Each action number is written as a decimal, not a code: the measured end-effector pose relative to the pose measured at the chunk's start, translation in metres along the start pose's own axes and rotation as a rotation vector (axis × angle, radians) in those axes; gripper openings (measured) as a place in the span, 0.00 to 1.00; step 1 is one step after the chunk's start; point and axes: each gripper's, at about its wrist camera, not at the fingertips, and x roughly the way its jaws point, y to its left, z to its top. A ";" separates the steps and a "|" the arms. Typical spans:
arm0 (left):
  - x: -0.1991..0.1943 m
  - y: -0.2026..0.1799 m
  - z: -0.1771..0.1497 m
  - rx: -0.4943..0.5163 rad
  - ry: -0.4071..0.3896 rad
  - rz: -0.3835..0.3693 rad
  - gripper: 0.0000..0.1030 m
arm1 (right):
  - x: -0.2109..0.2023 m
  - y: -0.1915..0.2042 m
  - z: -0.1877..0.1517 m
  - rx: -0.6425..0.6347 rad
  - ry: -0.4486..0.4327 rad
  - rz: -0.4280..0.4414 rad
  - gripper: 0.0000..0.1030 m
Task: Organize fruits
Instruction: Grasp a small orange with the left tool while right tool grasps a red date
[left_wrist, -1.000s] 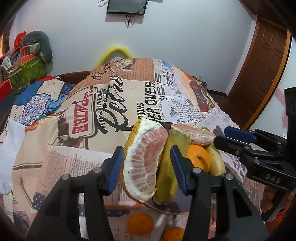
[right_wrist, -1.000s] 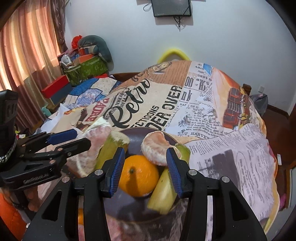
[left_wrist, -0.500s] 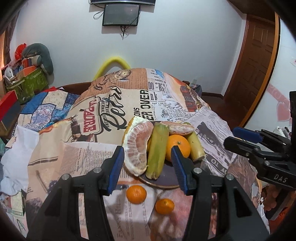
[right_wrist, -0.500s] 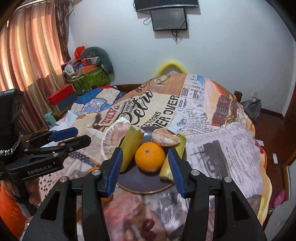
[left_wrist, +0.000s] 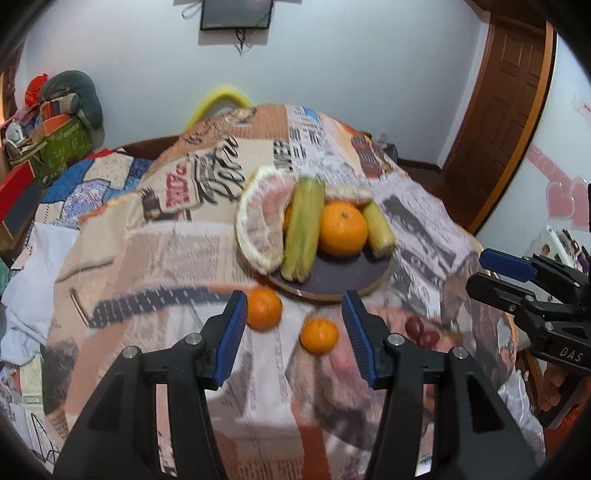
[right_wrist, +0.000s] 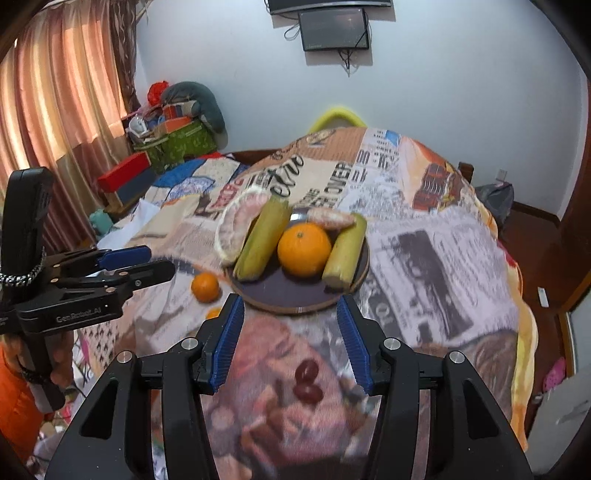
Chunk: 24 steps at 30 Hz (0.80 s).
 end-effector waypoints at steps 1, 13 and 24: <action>0.003 -0.002 -0.005 -0.001 0.015 -0.002 0.51 | 0.004 -0.001 -0.006 0.006 0.021 0.009 0.48; 0.041 -0.014 -0.040 -0.026 0.152 -0.056 0.51 | 0.041 -0.012 -0.057 0.065 0.188 0.020 0.48; 0.065 -0.015 -0.031 -0.019 0.168 -0.033 0.51 | 0.046 -0.017 -0.063 0.108 0.184 0.045 0.42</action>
